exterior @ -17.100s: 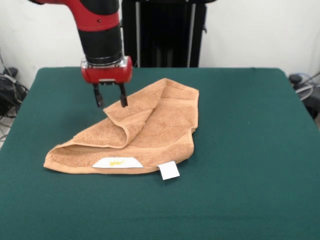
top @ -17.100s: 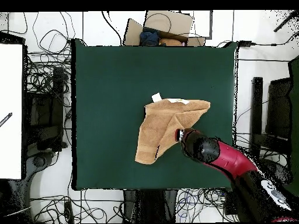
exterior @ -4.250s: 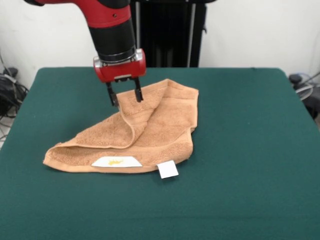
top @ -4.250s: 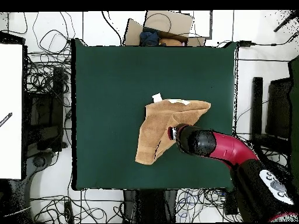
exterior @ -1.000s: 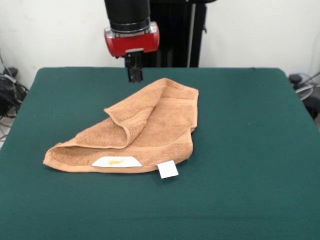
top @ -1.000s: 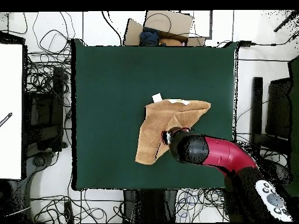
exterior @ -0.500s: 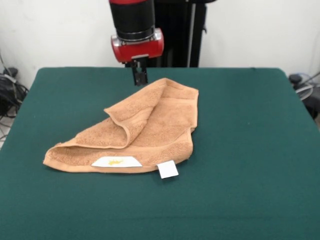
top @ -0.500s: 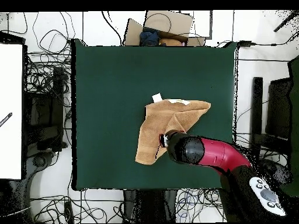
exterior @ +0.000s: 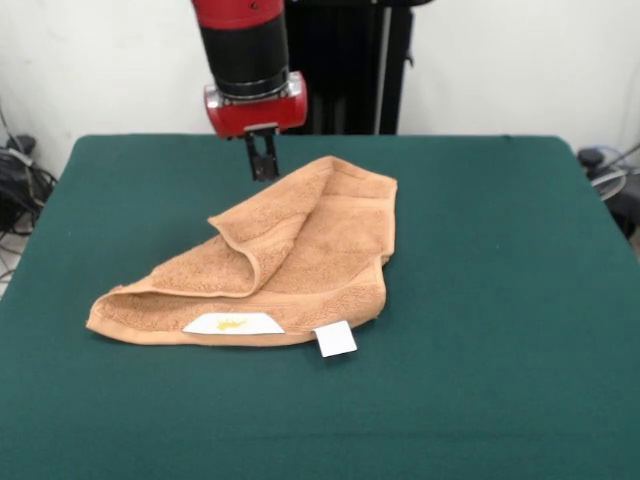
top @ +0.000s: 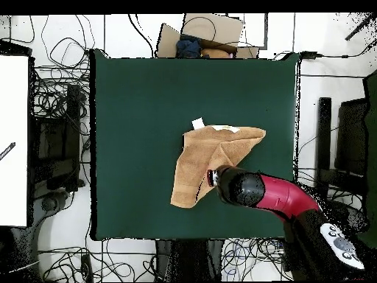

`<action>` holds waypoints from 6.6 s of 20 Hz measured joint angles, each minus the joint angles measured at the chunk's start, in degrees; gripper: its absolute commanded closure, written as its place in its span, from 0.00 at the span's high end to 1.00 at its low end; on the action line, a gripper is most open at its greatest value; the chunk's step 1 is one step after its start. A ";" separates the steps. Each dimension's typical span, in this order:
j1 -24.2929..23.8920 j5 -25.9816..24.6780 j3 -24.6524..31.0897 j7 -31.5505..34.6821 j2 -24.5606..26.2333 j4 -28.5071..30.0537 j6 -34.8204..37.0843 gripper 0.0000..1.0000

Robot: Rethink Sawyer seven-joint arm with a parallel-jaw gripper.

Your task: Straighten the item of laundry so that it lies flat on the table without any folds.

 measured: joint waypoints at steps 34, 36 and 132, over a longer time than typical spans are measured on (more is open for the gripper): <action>-8.17 -0.85 0.05 0.00 8.43 -8.02 0.00 0.00; -8.17 -0.85 0.05 0.00 8.92 -8.34 0.00 0.00; -8.49 -2.98 0.94 0.00 9.20 -8.68 0.00 1.00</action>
